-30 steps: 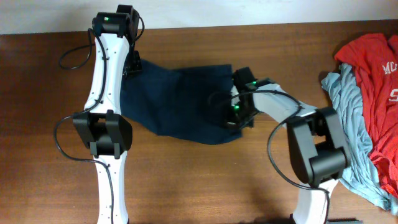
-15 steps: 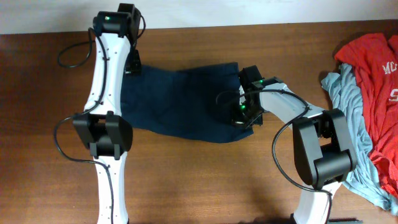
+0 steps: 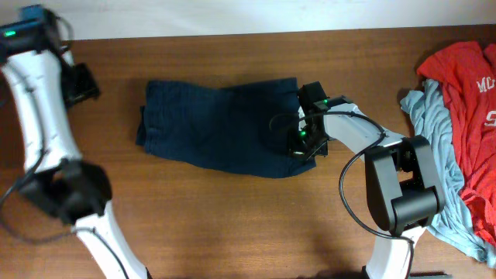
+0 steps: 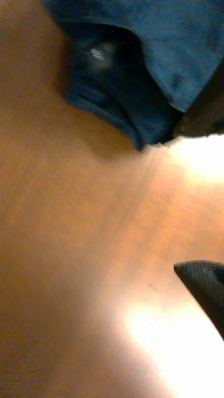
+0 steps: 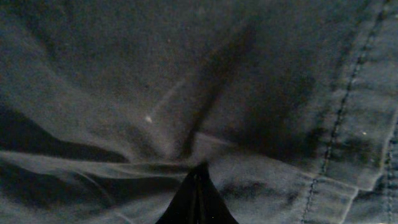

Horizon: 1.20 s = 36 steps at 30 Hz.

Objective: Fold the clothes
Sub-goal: 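Grasp the left edge of the shorts with the left gripper and stretch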

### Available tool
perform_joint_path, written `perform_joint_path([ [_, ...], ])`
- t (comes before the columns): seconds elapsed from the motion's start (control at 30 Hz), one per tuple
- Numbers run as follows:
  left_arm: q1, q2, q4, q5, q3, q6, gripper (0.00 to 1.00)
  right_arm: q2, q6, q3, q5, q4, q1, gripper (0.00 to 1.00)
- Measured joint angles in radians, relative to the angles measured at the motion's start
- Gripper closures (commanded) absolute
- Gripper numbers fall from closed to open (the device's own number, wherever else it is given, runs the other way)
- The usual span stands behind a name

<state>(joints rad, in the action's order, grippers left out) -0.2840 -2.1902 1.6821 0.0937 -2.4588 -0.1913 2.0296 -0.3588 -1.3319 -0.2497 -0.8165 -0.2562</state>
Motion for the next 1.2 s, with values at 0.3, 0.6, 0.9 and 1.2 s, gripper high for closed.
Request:
perform_joint_path([
  [0.3, -0.033, 0.393, -0.327, -0.193, 0.63, 0.137, 0.16, 0.0, 0.0, 0.0, 0.004, -0.007, 0.0, 0.96],
  [0.6, -0.032, 0.31, -0.789, -0.579, 1.099, 0.241, 0.01, -0.002, -0.001, 0.0, 0.009, -0.01, 0.0, 0.96],
  [0.9, -0.029, 0.311, -0.991, -0.766, 1.123, 0.256, 0.99, -0.002, 0.0, 0.0, 0.01, -0.01, 0.0, 0.96],
  [1.2, 0.017, 0.327, -1.003, -0.846, 1.084, 0.303, 0.99, -0.002, 0.001, 0.0, 0.01, -0.01, 0.0, 0.96],
])
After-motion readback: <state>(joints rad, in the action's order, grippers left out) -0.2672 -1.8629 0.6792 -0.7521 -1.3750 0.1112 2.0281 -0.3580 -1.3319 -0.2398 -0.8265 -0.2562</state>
